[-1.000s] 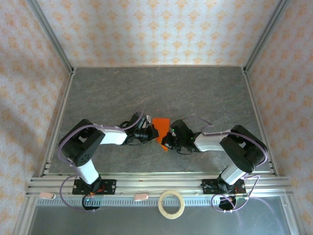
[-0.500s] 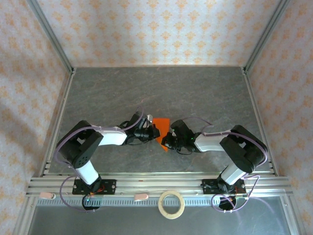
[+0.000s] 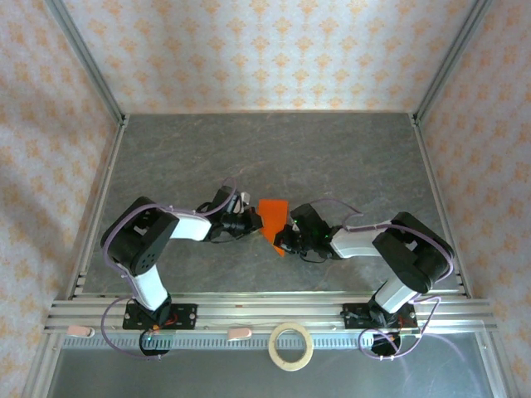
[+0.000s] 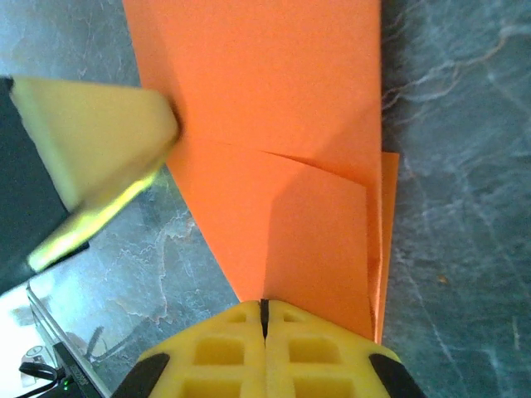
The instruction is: Fold a paper plane with a square sheet of paper (pick it up from the middle)
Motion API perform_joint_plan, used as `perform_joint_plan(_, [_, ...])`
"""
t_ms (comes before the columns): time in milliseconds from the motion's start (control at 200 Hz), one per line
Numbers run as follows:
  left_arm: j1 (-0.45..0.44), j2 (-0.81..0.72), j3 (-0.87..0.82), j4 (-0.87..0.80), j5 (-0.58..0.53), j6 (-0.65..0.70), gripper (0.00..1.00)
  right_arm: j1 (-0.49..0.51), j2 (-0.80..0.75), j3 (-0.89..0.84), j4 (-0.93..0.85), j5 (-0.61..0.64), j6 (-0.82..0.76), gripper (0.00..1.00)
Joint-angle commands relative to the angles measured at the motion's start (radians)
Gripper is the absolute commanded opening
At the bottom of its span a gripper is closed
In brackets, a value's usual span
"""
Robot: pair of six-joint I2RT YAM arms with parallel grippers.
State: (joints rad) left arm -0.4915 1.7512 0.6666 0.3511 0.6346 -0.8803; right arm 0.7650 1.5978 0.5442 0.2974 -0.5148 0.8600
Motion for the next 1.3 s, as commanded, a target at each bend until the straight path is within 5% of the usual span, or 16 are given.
perform_joint_plan(0, [0.055,0.016,-0.021,-0.032,-0.05,0.058,0.03,-0.004,0.026,-0.048,-0.136,0.026,-0.022,0.0])
perform_joint_plan(455, [0.023,-0.148,-0.013,-0.032,-0.034,0.041,0.07,-0.015,0.025,-0.031,-0.136,0.01,-0.037,0.0])
perform_joint_plan(716, [-0.098,-0.026,0.012,0.019,-0.025,0.018,0.05,-0.018,0.021,-0.026,-0.122,0.001,-0.032,0.0])
perform_joint_plan(1296, [-0.102,0.051,-0.003,-0.024,-0.084,0.025,0.0,0.023,-0.057,0.024,-0.079,-0.069,-0.059,0.0])
